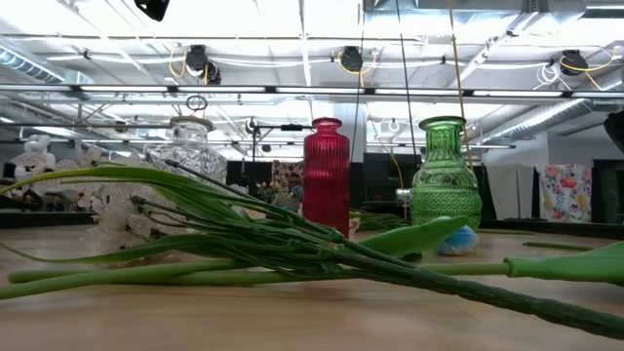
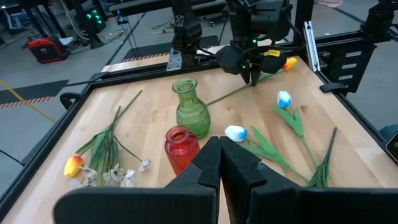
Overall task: Sort flowers into vase by color
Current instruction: Put the bottom right yellow tulip into the green vase
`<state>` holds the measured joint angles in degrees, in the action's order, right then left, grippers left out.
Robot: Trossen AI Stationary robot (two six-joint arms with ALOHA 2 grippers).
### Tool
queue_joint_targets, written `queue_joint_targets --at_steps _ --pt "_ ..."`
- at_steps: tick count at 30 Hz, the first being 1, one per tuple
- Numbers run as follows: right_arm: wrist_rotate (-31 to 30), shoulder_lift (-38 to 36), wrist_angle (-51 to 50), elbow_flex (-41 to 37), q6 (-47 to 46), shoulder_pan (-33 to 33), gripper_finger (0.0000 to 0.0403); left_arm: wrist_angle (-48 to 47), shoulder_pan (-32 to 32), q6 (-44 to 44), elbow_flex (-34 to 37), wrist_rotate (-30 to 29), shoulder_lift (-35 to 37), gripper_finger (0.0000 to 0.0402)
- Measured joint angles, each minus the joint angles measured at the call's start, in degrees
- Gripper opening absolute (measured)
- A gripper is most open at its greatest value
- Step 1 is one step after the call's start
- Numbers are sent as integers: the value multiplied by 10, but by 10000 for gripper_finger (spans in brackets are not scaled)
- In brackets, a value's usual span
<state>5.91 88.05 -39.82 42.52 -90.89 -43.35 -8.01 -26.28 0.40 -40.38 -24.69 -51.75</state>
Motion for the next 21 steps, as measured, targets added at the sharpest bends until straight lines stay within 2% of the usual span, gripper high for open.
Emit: queue_joint_targets --at_steps 12,21 --pt "21 0 5 0 -1 1 11 0 0 4 0 -3 0 11" --pt "37 2 -1 50 0 -2 3 0 0 3 0 -3 0 11"
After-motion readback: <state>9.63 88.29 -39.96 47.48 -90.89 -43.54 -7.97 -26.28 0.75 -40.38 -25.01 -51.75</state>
